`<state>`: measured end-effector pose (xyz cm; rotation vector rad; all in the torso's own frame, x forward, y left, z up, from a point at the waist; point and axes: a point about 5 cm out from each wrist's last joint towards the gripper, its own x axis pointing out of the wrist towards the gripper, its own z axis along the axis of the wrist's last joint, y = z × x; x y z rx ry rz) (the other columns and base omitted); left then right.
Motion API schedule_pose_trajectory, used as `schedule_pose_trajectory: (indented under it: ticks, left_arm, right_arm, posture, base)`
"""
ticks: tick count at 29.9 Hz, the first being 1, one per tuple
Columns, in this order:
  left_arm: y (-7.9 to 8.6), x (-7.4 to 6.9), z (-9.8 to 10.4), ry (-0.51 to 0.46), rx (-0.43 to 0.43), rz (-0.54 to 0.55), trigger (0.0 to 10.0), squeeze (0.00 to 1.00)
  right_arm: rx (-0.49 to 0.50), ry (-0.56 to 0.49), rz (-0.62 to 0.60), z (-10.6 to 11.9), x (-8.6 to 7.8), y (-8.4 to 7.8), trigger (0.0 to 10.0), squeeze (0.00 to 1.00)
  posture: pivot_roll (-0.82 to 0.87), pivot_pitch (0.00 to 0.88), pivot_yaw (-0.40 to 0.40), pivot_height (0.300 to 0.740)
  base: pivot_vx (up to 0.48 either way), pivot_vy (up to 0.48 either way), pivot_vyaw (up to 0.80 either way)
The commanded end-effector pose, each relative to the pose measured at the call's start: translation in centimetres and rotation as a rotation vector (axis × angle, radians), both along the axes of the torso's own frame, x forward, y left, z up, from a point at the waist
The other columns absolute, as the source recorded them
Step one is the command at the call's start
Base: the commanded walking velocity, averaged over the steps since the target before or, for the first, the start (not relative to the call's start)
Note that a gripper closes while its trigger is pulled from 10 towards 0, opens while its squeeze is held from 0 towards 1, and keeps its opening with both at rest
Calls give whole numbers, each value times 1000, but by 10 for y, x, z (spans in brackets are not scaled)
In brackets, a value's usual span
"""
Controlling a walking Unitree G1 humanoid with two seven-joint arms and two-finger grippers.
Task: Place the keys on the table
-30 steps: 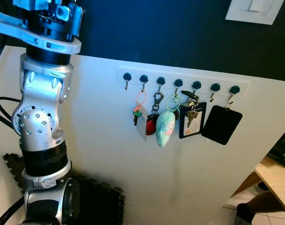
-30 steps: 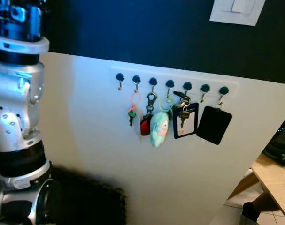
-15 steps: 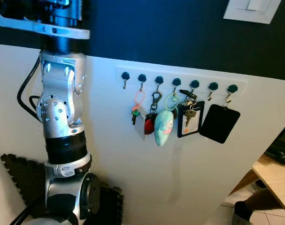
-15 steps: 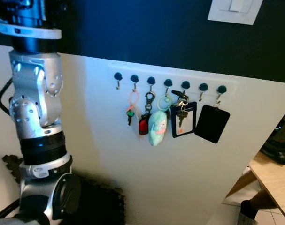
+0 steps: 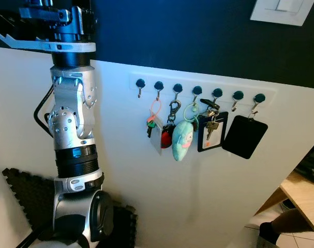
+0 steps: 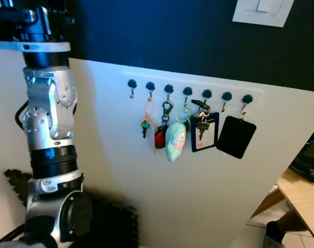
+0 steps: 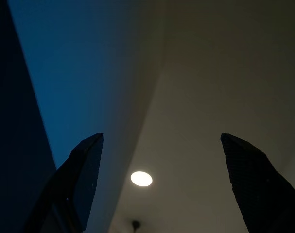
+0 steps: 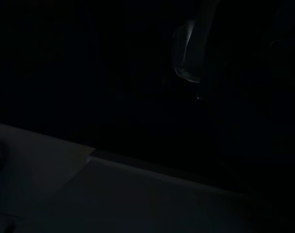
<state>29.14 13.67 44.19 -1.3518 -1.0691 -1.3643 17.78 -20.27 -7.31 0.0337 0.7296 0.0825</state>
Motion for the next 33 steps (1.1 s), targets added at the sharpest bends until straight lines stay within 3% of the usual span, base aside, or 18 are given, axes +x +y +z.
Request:
schedule_pose_trajectory:
  ticks: [1,4,8,10,11,13,14,17,18,19,20,21,22,27,30,33]
  left_arm:
    - [-3,6,-6,2,20,9,10000,0]
    - [4,10,-8,-11,-33,-33,10000,0]
    - [7,25,-22,15,-16,-15,10000,0]
    - [7,25,-22,15,-16,-15,10000,0]
    - [11,41,-38,63,27,71,10000,0]
    - [11,41,-38,63,27,71,10000,0]
    - [21,68,-73,183,160,254,10000,0]
    - [25,75,-86,223,222,316,10000,0]
    - [29,77,-99,236,290,367,10000,0]
    - [29,51,-85,190,355,410,10000,0]
    - [29,51,-85,190,355,410,10000,0]
    - [22,4,-83,150,482,462,10000,0]
    - [20,-6,-89,152,511,465,10000,0]
    - [26,-8,-107,196,488,448,10000,0]
    - [34,-16,-111,132,424,404,10000,0]
    - [36,-24,-114,77,444,353,10000,0]
  right_arm:
    - [-12,37,-6,-4,-9,-3,10000,0]
    - [-13,43,-7,-5,-10,-3,10000,0]
    - [-10,49,-10,-6,-11,-2,10000,0]
    - [-10,49,-10,-6,-11,-2,10000,0]
    - [-10,57,-8,-7,-13,-1,10000,0]
    - [-10,57,-8,-7,-13,-1,10000,0]
    - [-9,58,-17,-8,-14,0,10000,0]
    - [-8,58,-21,-8,-14,0,10000,0]
    - [-7,57,-28,-8,-14,1,10000,0]
    - [-4,55,-36,-9,-15,1,10000,0]
    - [-4,55,-36,-9,-15,1,10000,0]
    - [-2,43,-44,-8,-14,0,10000,0]
    - [-2,36,-45,-7,-14,-1,10000,0]
    - [1,18,-44,-6,-15,-2,10000,0]
    - [3,3,-37,-5,-15,0,10000,0]
    - [5,-8,-30,-5,-14,2,10000,0]
  posture:
    - [57,111,-60,740]
    - [54,112,-57,740]
    - [63,108,-60,740]
    - [63,108,-60,740]
    - [61,102,-60,740]
    - [61,102,-60,740]
    - [54,94,-39,740]
    - [53,92,-34,740]
    - [53,90,-28,740]
    - [52,86,-21,740]
    - [52,86,-21,740]
    - [53,82,-15,740]
    - [53,82,-15,740]
    - [59,78,-16,740]
    - [62,83,-23,740]
    - [67,86,-24,740]
  base:
    - [0,0,0]
    - [0,0,0]
    - [0,0,0]
    - [0,0,0]
    - [0,0,0]
    - [0,0,0]
    - [0,0,0]
    - [0,0,0]
    - [0,0,0]
    - [0,0,0]
    - [0,0,0]
    - [0,0,0]
    - [0,0,0]
    - [0,0,0]
    - [0,0,0]
    - [0,0,0]
